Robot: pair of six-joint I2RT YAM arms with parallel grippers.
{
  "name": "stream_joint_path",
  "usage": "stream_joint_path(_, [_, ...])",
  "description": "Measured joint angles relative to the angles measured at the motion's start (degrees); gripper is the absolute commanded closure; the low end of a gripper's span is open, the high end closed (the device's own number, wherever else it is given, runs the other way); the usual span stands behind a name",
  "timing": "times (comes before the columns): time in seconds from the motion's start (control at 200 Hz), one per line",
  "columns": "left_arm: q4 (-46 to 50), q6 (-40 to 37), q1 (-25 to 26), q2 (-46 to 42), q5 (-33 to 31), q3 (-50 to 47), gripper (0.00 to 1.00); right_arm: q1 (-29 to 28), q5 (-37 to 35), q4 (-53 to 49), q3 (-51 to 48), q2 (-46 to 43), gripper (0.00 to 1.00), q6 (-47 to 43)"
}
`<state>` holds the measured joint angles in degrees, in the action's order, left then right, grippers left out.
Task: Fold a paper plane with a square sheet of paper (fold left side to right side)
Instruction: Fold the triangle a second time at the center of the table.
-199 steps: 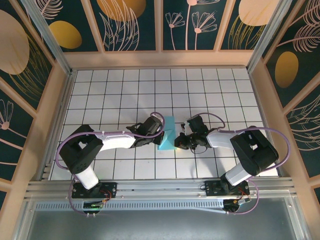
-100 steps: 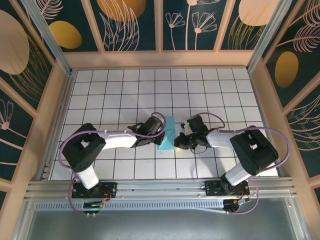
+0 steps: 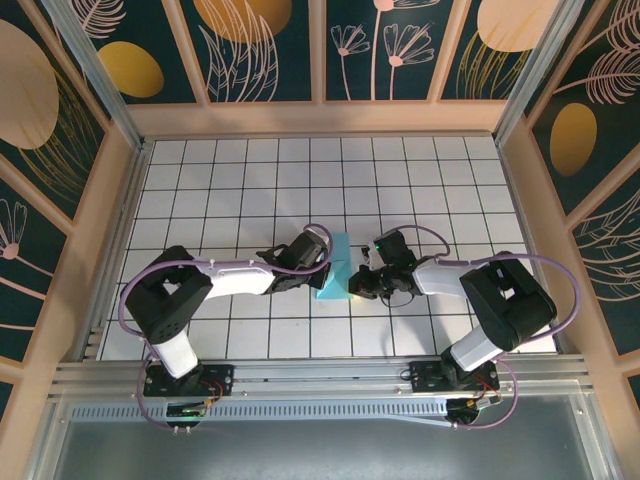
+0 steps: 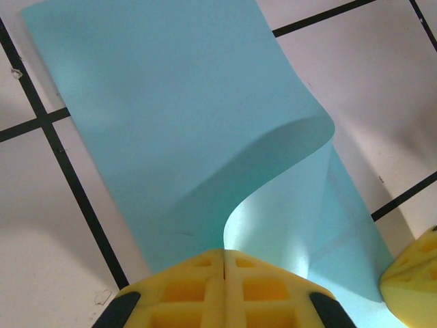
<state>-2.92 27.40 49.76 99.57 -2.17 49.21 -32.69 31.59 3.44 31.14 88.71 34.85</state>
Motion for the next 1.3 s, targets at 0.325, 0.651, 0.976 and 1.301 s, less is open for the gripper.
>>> stream_joint_path(0.325, [0.00, -0.20, 0.00, 1.07, -0.48, 0.13, 1.00, 0.00, 0.15, 0.20, 0.15, 0.24, 1.00, 0.00])
stream_joint_path(0.651, [0.15, -0.20, -0.02, 1.42, -1.53, 0.22, 1.00, -0.04, 0.17, 0.20, 0.33, 0.42, 1.00, 0.00])
stream_joint_path(0.976, [0.13, -0.20, -0.02, 1.44, -1.95, 0.22, 1.00, -0.04, 0.17, 0.20, 0.33, 0.46, 1.00, 0.00])
stream_joint_path(1.301, [0.07, -0.22, -0.02, 2.23, -1.81, 0.22, 1.00, -0.07, 0.20, 0.17, 0.42, 0.46, 1.00, 0.00])
